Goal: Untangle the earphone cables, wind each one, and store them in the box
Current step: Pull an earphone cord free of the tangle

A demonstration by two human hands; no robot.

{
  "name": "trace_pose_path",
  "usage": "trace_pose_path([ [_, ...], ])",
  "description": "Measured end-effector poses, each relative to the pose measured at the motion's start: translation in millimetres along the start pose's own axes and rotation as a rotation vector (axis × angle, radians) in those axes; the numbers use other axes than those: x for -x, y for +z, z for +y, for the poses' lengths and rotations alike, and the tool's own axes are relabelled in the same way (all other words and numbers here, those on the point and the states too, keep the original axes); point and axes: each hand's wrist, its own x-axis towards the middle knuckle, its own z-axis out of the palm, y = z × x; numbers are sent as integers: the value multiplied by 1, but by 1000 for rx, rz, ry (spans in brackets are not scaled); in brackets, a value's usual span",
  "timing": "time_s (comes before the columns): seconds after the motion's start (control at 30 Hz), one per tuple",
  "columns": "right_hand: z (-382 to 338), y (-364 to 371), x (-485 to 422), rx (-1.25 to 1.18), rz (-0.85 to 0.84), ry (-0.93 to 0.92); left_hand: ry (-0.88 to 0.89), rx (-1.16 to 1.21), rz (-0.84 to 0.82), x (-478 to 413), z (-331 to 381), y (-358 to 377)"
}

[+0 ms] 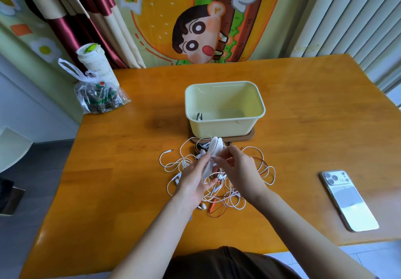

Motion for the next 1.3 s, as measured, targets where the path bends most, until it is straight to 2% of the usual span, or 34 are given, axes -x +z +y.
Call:
trace_pose_path([
  [0.17, -1, 5, 6, 72, -70, -25, -14, 49, -39, 4, 4, 2],
  [0.4, 4, 4, 6, 127, 4, -147, -86, 104, -60, 7, 8, 2],
  [0.57, 1, 2, 10, 188, 4, -189, -57, 67, -45, 8, 8, -1],
  [0.77, 0, 1, 5, 112, 84, -164, -64, 24, -55, 8, 10, -3],
  [0.97, 3, -6, 2, 65, 20, -169, -81, 13, -170, 15, 15, -2],
  [1.1, 9, -18, -3, 151, -68, -190, 9, -180, -216, 13, 19, -15],
  [1.23, 20, -28, -14, 307, -263, -144, 202, -700, -220, 9, 30, -24],
  [1.3, 21, -29, -20, 366, -337, -118, 262, -802, -243, 6, 34, -23],
])
